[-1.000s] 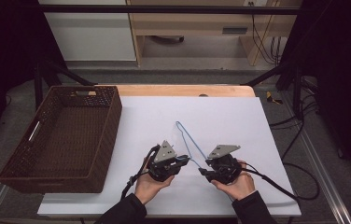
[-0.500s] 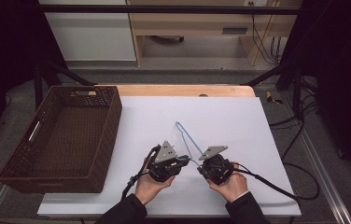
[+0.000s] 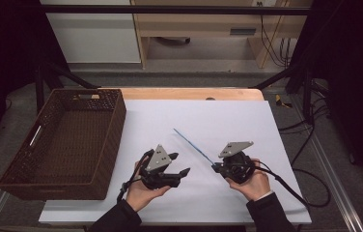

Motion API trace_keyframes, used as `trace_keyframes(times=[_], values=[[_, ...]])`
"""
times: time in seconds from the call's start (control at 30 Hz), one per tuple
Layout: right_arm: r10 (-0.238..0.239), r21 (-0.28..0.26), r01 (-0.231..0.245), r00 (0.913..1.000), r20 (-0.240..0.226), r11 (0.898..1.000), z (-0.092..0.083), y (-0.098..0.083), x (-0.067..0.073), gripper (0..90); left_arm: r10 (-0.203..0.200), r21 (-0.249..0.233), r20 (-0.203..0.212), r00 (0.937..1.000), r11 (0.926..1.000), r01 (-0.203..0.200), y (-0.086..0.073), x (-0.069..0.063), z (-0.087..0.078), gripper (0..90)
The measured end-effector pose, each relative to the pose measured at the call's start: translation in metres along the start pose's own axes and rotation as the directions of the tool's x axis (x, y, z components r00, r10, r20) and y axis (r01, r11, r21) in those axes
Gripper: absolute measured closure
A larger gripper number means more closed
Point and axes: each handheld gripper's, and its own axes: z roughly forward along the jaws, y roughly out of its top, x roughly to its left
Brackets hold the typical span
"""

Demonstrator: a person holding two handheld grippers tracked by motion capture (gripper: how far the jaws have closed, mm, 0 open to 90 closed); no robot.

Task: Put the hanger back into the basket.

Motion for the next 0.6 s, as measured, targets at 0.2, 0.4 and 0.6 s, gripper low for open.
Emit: trace_keyframes(times=[0.2,0.4,0.6], values=[[-0.024,-0.030,0.020,0.9922,-0.123,0.999,-0.017,0.006,-0.012,87.7,0.086,0.060,-0.043,0.9954,0.9947,-0.083,-0.003,0.009,-0.022,20.2],[-0.053,-0.028,0.048,0.9727,-0.226,0.998,-0.026,0.011,-0.013,87.7,0.177,0.100,-0.057,0.9825,0.9802,-0.171,-0.004,0.010,-0.033,16.9],[-0.060,-0.006,0.061,0.9558,-0.288,0.998,-0.028,0.013,-0.011,87.7,0.295,0.135,-0.085,0.9517,0.9497,-0.282,0.000,0.007,-0.038,18.3]])
